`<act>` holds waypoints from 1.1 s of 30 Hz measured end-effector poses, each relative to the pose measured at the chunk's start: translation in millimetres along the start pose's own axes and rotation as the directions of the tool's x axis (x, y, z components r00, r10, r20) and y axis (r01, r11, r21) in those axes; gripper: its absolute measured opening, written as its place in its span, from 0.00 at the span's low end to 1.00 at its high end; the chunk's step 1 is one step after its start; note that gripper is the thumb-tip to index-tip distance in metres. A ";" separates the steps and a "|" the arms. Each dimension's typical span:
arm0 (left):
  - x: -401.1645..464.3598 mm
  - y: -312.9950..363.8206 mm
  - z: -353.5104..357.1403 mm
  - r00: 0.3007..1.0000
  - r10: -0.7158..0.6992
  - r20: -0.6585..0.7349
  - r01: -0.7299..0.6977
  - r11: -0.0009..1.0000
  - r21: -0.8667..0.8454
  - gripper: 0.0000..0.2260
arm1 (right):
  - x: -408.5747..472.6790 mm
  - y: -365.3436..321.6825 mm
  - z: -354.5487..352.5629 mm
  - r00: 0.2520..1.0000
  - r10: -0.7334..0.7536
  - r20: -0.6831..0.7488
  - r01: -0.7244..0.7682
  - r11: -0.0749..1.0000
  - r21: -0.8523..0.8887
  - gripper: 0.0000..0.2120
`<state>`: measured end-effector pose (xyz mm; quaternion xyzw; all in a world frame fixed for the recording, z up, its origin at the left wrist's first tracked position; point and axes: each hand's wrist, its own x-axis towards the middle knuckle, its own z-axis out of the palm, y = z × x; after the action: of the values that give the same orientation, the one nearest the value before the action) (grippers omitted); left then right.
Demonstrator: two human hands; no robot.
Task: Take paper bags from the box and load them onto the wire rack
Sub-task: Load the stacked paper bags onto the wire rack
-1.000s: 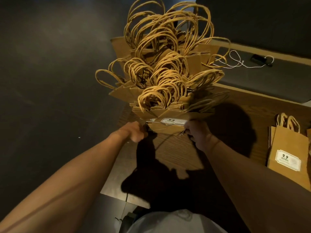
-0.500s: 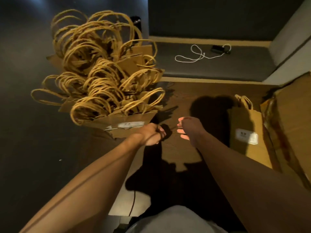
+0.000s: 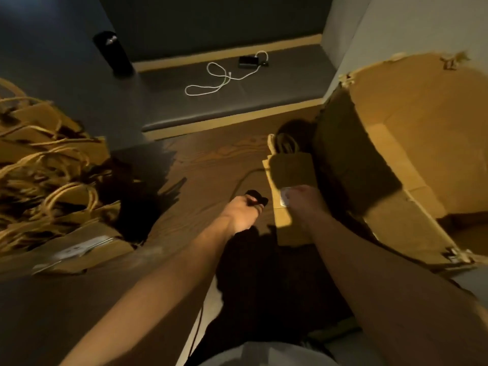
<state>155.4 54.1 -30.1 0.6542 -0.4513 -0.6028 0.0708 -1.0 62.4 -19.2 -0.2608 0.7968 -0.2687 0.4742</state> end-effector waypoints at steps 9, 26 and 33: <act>29.1 30.8 55.0 0.999 0.017 -0.052 -0.017 1.000 -0.002 0.16 | 44.6 17.0 -44.7 0.998 0.048 -0.051 -0.050 0.998 -0.041 0.31; 47.2 19.9 52.5 0.996 -0.026 -0.081 -0.007 0.924 -0.381 0.09 | 63.4 27.7 -39.0 0.980 0.140 0.144 -0.154 0.984 0.093 0.11; 10.1 39.0 24.1 0.984 0.176 -0.026 -0.172 0.904 -0.392 0.15 | 50.9 17.7 -37.5 0.984 -0.029 0.175 -0.036 0.933 0.358 0.31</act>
<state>113.8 35.5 -18.9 0.5809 -0.3781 -0.6754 0.2518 -58.6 47.8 -47.3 -0.1910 0.6893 -0.3847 0.5835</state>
